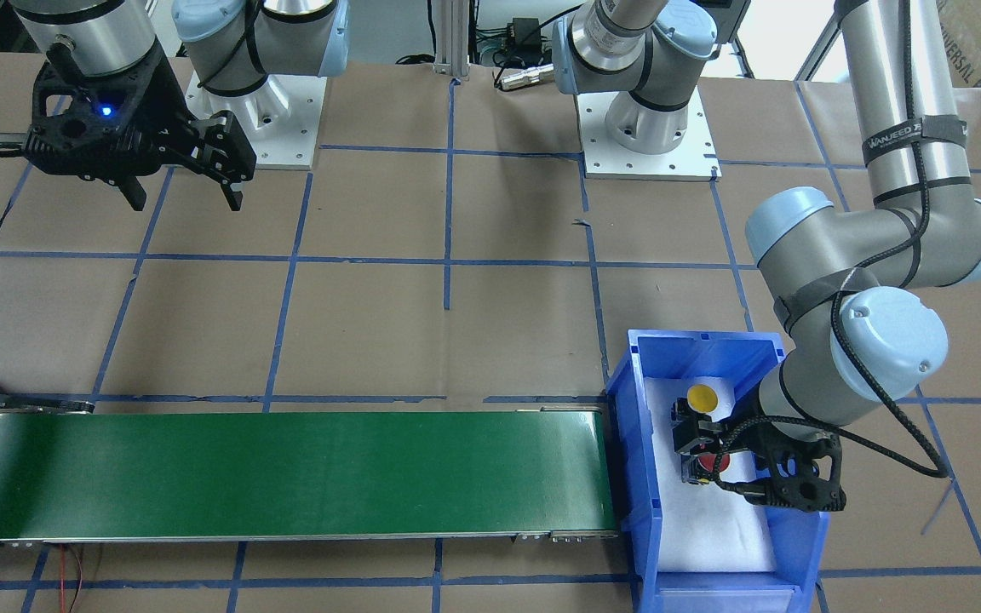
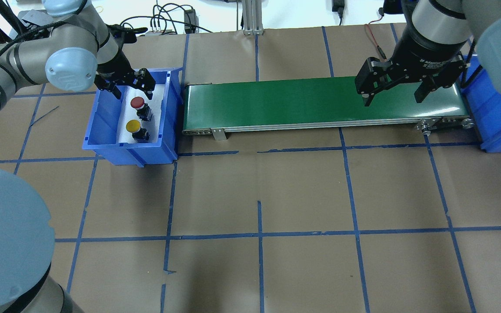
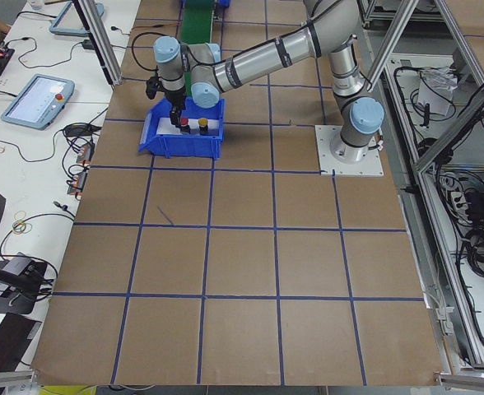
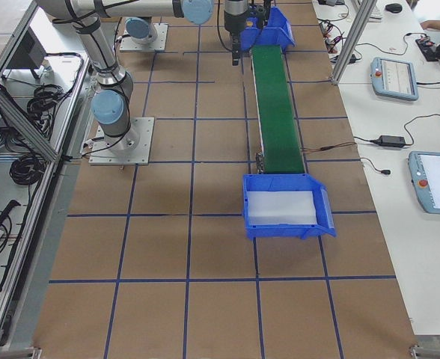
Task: Transport two buttons from left to right
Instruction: 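Grasp the red button with the left gripper and lift it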
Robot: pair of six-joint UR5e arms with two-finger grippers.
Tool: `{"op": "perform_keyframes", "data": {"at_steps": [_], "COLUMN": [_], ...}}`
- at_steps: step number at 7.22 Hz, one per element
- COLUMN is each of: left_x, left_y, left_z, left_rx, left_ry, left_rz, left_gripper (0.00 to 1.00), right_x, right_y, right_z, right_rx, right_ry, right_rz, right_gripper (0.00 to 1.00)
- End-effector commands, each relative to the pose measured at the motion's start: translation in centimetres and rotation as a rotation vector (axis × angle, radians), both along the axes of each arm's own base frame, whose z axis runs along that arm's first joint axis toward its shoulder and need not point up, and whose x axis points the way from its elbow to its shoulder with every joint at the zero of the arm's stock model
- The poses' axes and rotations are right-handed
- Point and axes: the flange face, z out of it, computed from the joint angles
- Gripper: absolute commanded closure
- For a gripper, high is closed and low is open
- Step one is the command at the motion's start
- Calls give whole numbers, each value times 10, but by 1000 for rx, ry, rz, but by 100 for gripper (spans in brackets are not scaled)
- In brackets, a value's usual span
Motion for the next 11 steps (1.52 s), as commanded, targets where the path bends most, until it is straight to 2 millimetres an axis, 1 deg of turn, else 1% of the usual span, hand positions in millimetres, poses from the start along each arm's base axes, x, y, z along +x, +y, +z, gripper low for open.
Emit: {"op": "perform_keyframes", "data": {"at_steps": [1, 3, 4, 5, 6, 8, 9, 10, 11], "left_x": [1, 1, 0, -1, -2, -2, -1, 0, 1], "left_y": [-3, -4, -1, 5, 8, 8, 3, 1, -3], "left_z": [-11, -14, -19, -22, -20, -13, -3, 3, 19], "left_rx": [1, -2, 9, 19, 19, 9, -10, -21, -49], "left_ry": [2, 1, 7, 12, 17, 17, 9, 6, 0], "left_rz": [2, 2, 4, 31, 75, 102, 97, 96, 96], "left_gripper": [7, 7, 11, 18, 28, 65, 80, 85, 85], "right_x": [-1, -2, -1, -1, -1, -1, -1, -1, -1], "right_y": [-1, -1, 0, 0, -1, -1, -1, -1, -1], "right_z": [-1, 2, 1, 1, 1, 0, 0, 0, 0], "right_rx": [2, -4, -3, -3, -3, -1, 0, -1, -1], "right_ry": [2, 2, 1, 1, 1, 1, 1, 1, -1], "right_rz": [-2, -3, -2, -2, -2, -2, -2, -2, -2], "right_gripper": [0, 0, 0, 0, 0, 0, 0, 0, 0]}}
